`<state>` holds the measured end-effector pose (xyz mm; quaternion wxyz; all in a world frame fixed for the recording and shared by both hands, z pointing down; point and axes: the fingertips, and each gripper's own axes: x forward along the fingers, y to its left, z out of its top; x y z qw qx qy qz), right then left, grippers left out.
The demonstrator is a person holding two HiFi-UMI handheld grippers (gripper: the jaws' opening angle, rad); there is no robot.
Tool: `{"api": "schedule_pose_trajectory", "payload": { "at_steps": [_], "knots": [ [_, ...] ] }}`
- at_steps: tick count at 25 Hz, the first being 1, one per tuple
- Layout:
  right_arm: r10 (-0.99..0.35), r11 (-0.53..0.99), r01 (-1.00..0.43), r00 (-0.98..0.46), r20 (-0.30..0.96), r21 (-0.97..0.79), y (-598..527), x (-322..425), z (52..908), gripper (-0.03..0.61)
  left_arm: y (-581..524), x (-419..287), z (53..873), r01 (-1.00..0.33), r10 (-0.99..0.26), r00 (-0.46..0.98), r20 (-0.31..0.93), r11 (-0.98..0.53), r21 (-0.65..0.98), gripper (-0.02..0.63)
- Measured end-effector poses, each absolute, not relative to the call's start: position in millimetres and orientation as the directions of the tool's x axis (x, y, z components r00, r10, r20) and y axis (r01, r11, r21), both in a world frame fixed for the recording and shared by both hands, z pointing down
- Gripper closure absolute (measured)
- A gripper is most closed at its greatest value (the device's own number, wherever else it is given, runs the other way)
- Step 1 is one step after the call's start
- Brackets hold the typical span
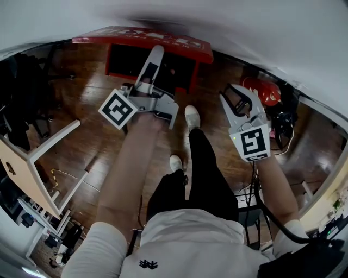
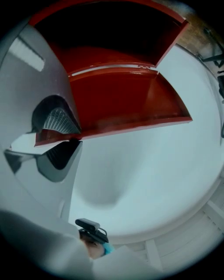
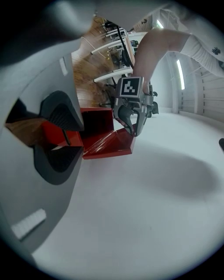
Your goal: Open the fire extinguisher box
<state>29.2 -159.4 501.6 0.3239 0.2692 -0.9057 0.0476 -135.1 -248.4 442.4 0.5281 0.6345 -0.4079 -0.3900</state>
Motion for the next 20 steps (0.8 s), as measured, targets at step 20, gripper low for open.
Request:
{"api": "schedule_pose_trajectory", "payload": {
  "at_steps": [20],
  "knots": [
    [-0.530, 0.767, -0.639, -0.589, 0.610, 0.050, -159, 68, 493, 0.469, -327, -135, 436, -0.015, -0.948, 0.283, -0.144, -0.155, 0.988, 0.578]
  ]
}}
